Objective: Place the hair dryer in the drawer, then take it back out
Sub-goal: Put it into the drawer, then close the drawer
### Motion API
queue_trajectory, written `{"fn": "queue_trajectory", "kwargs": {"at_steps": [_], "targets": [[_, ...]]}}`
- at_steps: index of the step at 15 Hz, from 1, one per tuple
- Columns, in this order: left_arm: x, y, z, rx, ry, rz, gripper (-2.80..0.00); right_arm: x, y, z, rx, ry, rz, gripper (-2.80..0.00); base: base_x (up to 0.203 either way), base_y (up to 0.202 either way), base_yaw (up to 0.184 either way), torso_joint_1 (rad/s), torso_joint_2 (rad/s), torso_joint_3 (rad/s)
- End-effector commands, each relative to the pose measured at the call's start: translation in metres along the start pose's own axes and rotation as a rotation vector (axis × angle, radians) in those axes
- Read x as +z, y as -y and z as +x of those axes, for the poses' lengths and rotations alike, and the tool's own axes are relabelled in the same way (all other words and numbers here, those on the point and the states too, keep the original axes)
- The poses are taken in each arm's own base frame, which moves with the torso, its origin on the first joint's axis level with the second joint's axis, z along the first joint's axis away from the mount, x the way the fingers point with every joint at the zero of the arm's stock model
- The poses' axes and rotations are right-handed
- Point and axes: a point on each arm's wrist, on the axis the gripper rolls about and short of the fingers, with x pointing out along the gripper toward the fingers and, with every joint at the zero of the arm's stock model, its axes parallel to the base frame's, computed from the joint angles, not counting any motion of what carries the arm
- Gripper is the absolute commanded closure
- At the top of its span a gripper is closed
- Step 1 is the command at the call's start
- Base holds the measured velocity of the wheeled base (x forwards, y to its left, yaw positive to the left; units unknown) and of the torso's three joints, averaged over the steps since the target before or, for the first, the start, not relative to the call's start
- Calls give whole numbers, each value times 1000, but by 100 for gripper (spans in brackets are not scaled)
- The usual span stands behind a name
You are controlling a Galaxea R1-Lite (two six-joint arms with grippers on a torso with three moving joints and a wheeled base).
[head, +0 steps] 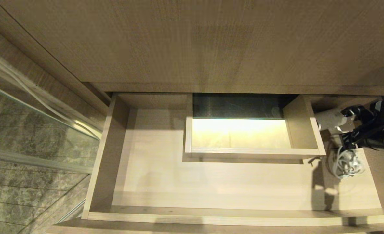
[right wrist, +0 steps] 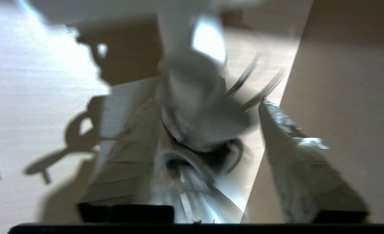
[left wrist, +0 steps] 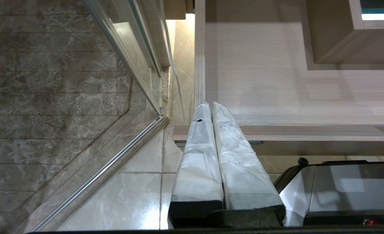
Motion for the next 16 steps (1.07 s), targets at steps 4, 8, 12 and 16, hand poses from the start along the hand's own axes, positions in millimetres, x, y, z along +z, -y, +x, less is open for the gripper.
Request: {"fn": "queue_trajectory", "kwargs": {"at_steps": [4,8,12,16], "targets": [[0,0,0,0,0,0,0,15,11,-35,-47,95,12,-280,0,0,0,0,0,0],[0,0,0,0,0,0,0,9,21,-106,-61,117,14,0,0,0,0,0,0,0],[0,0,0,0,-1,0,0,-28,11,-176,-16,-7,-17,0,0,0,0,0,0,0],[0,0,0,0,0,0,0,-84,-2,-208,-92,-321,-8,0,0,0,0,0,0,0]]}}
